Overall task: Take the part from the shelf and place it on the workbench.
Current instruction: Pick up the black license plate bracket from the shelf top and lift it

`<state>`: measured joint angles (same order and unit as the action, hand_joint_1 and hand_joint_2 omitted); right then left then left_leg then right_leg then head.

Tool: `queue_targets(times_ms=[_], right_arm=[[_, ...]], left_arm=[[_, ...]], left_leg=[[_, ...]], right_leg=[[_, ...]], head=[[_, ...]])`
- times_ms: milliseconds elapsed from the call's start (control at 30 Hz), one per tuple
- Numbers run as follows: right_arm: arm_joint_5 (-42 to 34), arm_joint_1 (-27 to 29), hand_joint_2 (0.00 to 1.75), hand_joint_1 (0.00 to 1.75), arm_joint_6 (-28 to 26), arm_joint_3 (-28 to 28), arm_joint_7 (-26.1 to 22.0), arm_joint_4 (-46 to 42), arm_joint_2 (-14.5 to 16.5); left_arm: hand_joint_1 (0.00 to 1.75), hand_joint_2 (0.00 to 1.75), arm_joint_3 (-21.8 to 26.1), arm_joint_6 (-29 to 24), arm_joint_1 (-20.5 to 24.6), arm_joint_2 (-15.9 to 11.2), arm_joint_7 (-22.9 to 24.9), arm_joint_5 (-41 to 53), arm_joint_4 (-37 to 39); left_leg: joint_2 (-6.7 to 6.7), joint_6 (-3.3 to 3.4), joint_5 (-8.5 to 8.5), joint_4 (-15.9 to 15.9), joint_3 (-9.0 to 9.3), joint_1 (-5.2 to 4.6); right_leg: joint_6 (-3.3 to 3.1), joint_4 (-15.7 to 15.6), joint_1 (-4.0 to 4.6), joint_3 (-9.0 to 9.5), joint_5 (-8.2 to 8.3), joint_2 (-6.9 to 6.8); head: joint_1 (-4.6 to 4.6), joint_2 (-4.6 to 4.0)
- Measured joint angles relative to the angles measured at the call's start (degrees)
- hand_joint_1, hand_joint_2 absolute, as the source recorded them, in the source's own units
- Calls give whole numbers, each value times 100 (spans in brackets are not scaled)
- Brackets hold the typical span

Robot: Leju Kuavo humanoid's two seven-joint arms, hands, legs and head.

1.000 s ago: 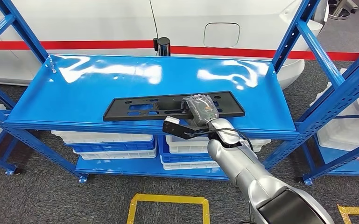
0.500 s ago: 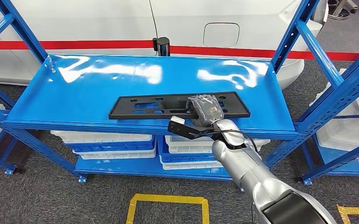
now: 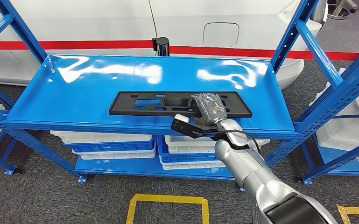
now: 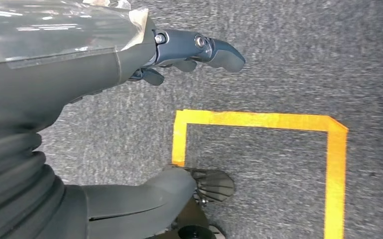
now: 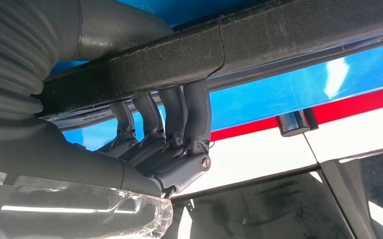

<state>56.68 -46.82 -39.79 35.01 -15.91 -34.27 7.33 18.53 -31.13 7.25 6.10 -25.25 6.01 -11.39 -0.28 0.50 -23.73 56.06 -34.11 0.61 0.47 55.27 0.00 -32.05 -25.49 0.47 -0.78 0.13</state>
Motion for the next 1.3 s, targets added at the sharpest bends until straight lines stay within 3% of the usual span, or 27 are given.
queue_targets(times_ms=[733,1000,1100,1233,1300], right_arm=[[-32,65,175,166,29,-80,35,-136,-110],[-18,68,175,166,77,-80,60,-136,-116],[-17,72,175,166,78,-80,73,-136,-115],[-1,75,175,166,94,-80,81,-142,-101],[4,80,175,166,99,-80,84,-152,-92]], left_arm=[[0,175,-19,192,20,4,274,152,0],[0,175,-20,235,26,0,313,191,0],[0,175,-20,235,26,-6,313,191,0],[0,175,-20,235,25,-14,310,175,-1],[0,175,-20,235,27,-14,301,156,-2]], left_leg=[[0,0,0,1,0,0],[-2,13,-10,15,-5,-5],[-1,34,-23,38,-14,-6],[5,96,-11,20,1,10],[25,156,37,-66,51,43]], right_leg=[[0,0,0,2,0,-1],[2,-3,-55,15,1,-6],[11,-3,-72,22,-1,-6],[69,-8,-70,26,2,-6],[61,217,-60,-87,-134,-11]], head=[[0,2],[-1,1],[-1,0],[1,1],[8,1]])
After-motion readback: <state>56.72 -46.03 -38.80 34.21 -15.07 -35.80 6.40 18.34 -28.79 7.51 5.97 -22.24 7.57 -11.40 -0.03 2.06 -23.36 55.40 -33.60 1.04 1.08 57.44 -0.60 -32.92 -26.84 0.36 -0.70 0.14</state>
